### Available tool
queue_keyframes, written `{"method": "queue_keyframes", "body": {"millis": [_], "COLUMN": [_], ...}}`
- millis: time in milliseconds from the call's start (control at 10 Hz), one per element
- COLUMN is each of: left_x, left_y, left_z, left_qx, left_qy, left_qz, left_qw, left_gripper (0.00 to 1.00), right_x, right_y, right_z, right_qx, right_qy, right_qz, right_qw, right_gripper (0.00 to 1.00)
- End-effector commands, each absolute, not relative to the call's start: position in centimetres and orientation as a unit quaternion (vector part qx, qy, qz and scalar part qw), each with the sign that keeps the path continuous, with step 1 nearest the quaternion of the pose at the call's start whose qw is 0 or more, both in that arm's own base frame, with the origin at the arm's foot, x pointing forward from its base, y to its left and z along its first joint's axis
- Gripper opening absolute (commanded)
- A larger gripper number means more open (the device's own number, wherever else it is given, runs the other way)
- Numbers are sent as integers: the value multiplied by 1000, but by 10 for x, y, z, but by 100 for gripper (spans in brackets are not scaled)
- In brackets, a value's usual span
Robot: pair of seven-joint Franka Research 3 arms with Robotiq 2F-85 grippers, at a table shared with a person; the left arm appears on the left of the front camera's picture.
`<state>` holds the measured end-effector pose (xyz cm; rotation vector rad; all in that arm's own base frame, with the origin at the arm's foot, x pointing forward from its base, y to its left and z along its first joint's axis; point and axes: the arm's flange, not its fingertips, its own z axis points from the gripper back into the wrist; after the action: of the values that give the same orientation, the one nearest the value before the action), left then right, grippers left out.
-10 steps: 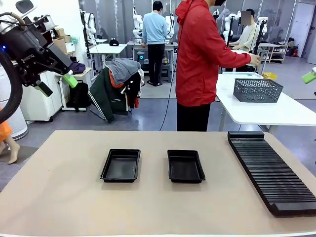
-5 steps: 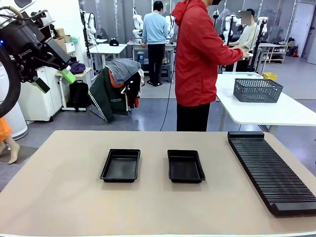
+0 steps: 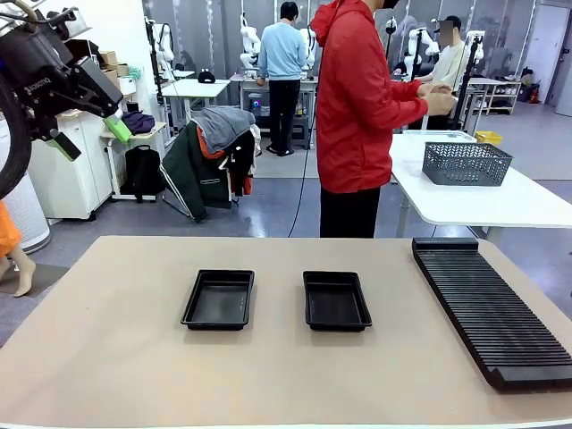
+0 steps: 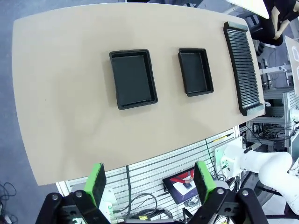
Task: Inspect and transfer BCBs to ESD trays.
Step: Pick up the Blank PCB from the PCB Rack and place it in the left ESD tray.
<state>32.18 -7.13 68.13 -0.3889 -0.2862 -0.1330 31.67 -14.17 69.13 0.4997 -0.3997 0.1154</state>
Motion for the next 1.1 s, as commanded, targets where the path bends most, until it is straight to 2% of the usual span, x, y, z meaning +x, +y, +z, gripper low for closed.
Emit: {"method": "queue_keyframes", "body": {"millis": [0,500,1000], "left_x": [317,318,321], "left_y": [-69,-67,-80], "left_z": [687,692,708], "left_qx": [-174,-149,-120], "left_qy": [-124,-114,-148], "left_qz": [-45,-19,-44], "left_qw": [976,982,981], "left_gripper": [100,100,100], "right_x": [318,324,319], "right_y": [-143,-140,-144], "right_z": [697,694,697], "right_qx": [235,237,240], "right_qy": [-171,-173,-186], "right_qz": [44,44,56], "right_qw": [956,955,951], "right_gripper": [100,100,100]}}
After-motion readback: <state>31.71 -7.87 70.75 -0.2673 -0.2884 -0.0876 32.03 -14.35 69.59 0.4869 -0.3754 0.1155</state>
